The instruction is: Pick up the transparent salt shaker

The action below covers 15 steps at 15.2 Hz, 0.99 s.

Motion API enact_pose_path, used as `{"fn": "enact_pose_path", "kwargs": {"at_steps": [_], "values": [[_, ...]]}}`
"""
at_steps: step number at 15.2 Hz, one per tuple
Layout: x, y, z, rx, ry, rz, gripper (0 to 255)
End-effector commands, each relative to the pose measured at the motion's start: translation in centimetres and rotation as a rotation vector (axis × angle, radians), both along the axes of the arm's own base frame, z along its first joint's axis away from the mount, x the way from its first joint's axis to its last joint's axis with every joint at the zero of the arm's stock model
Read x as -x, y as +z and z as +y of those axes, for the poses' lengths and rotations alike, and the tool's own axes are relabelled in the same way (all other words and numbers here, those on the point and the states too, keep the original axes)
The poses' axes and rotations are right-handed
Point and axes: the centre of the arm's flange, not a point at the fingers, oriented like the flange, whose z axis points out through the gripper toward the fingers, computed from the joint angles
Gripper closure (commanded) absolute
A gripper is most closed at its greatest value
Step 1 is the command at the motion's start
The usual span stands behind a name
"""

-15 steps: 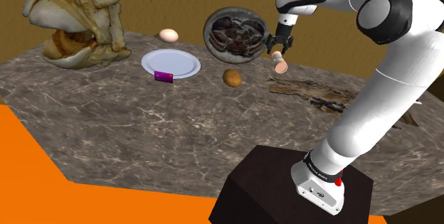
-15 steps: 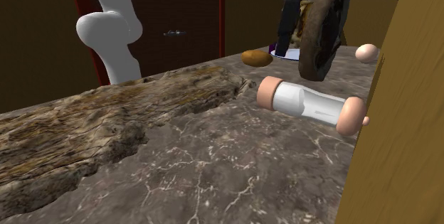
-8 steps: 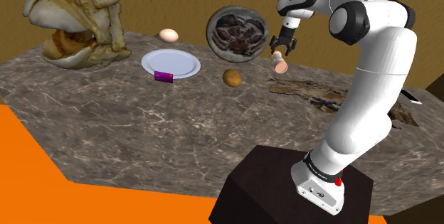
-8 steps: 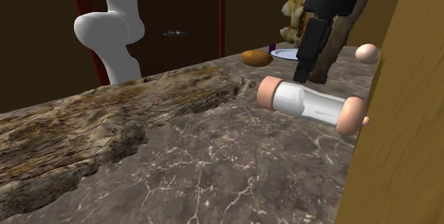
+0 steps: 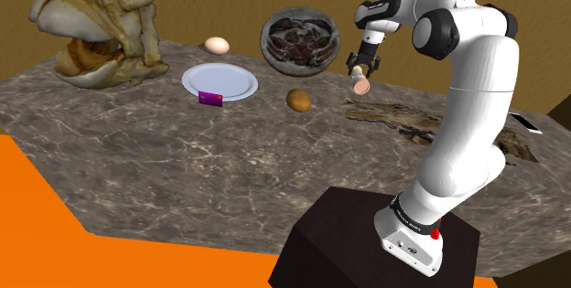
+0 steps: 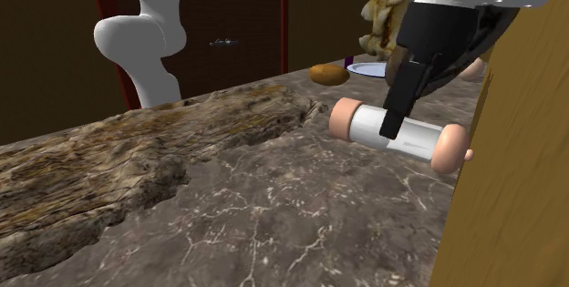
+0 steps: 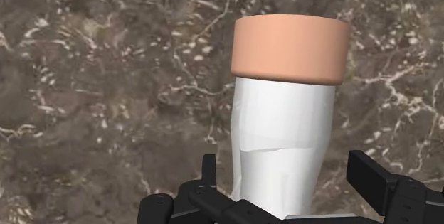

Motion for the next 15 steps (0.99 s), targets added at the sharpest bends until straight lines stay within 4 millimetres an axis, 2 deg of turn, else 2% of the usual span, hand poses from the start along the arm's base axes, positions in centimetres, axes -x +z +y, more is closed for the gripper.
{"fn": "enact_pose_path", "kwargs": {"at_steps": [1, 3, 4, 13, 15], "values": [[0.0, -1.4, -0.1, 0.0, 0.0, 0.0, 0], [0.0, -1.4, -0.1, 0.0, 0.0, 0.0, 0], [0.0, -1.4, -0.1, 0.0, 0.0, 0.0, 255], [0.0, -1.4, -0.1, 0.0, 0.0, 0.0, 255], [0.0, -0.4, -0.1, 0.0, 0.0, 0.0, 255]]}}
